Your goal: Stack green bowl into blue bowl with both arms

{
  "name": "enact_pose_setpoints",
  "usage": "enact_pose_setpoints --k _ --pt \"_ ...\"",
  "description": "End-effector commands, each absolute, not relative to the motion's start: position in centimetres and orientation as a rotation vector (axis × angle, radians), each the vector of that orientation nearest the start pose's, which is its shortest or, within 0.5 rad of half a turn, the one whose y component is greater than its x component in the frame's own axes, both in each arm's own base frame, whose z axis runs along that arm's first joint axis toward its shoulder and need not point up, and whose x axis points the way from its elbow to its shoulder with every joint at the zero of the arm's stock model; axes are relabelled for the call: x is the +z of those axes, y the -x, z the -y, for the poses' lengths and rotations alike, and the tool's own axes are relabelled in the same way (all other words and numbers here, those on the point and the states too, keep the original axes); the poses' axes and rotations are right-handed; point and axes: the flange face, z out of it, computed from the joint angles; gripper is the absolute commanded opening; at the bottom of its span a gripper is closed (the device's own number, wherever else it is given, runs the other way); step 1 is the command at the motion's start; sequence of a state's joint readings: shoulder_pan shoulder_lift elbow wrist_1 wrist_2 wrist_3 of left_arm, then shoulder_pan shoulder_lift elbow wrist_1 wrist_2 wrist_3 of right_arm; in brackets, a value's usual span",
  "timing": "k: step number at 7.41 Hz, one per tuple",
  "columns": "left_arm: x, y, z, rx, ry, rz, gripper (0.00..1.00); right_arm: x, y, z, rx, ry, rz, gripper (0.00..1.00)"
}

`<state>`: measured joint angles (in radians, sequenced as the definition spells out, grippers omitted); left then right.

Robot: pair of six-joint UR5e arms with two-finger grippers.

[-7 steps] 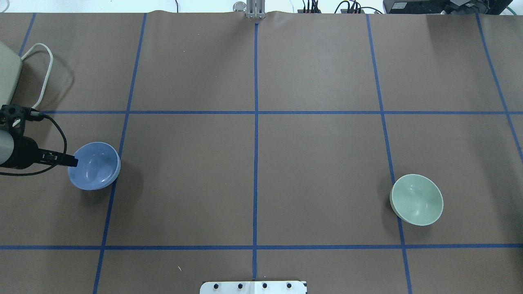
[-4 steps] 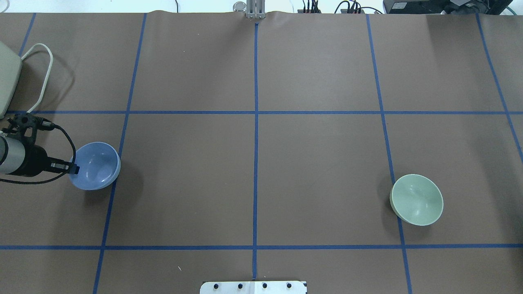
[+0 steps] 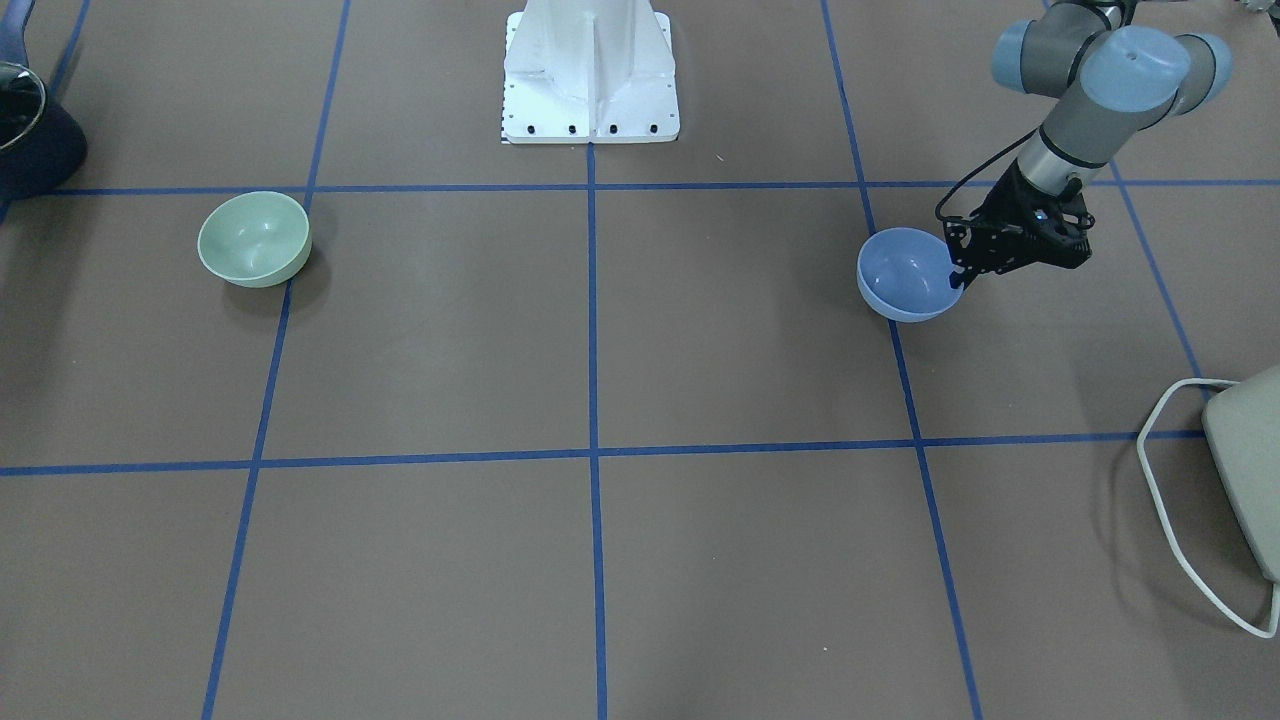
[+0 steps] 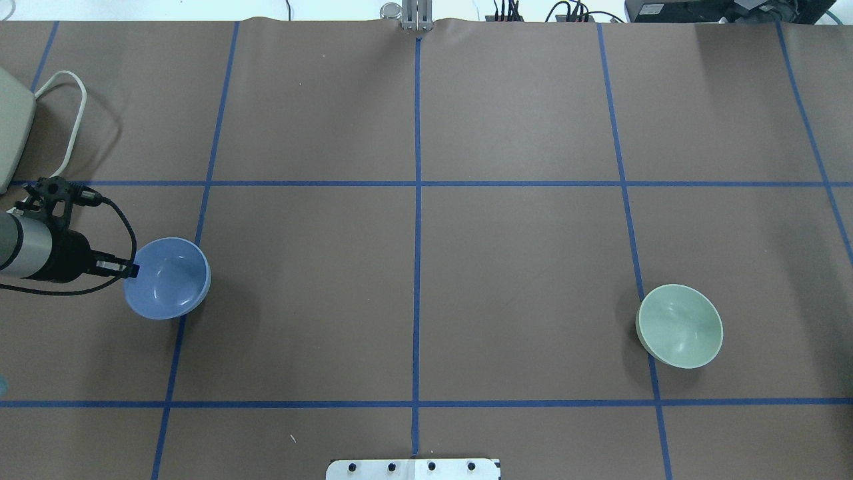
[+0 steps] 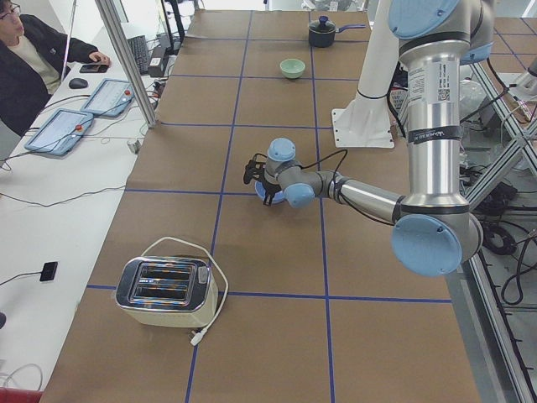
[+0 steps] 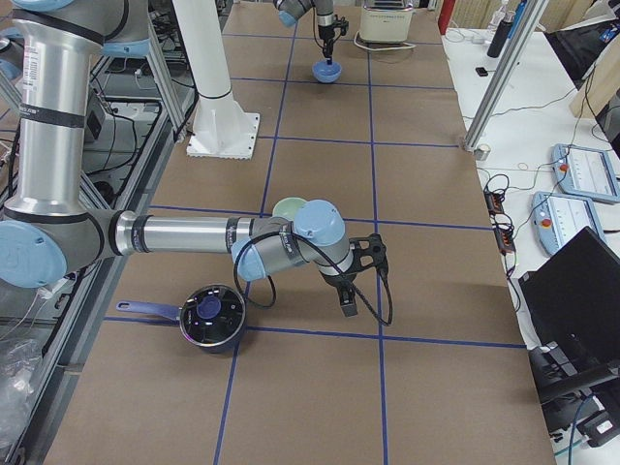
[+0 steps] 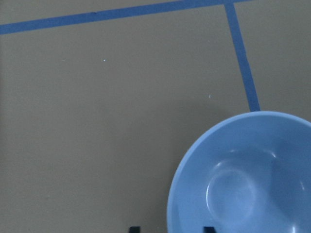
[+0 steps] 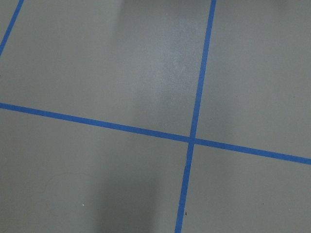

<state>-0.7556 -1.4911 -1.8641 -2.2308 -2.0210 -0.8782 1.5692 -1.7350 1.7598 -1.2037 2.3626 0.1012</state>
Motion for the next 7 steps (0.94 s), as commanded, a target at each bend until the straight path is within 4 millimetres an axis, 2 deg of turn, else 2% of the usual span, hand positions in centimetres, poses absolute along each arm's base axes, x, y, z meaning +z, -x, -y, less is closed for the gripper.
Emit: enact_pose_setpoints --k 1,2,3,4,5,6,7 --pt "40.4 -32.1 42.5 0.133 -0.226 -0.937 0.00 59.9 -6.1 44.1 -0.064 -0.332 0.799 1.00" --pt "34.6 -34.9 44.8 0.098 -0.194 -0.920 0.00 59.9 -6.1 44.2 -0.064 -0.332 0.799 1.00" --pt "29.3 -37.5 46.0 0.095 -0.176 -0.920 0.00 59.9 -6.1 44.2 -0.064 -0.332 0.800 1.00" --pt "24.9 -43.4 44.8 0.107 -0.122 -0.938 0.00 59.9 -6.1 44.2 -0.064 -0.332 0.800 1.00" --pt "21.4 -48.4 45.1 0.055 -0.133 -0.931 0.00 59.9 -6.1 44.2 -0.063 -0.331 0.800 1.00" --pt "20.1 -52.5 43.2 0.084 -0.148 -0.919 0.00 60.0 -6.1 44.2 -0.061 -0.329 0.801 1.00" --pt "19.1 -54.4 41.6 0.088 -0.150 -0.924 0.00 60.0 -6.1 44.2 -0.059 -0.328 0.801 1.00"
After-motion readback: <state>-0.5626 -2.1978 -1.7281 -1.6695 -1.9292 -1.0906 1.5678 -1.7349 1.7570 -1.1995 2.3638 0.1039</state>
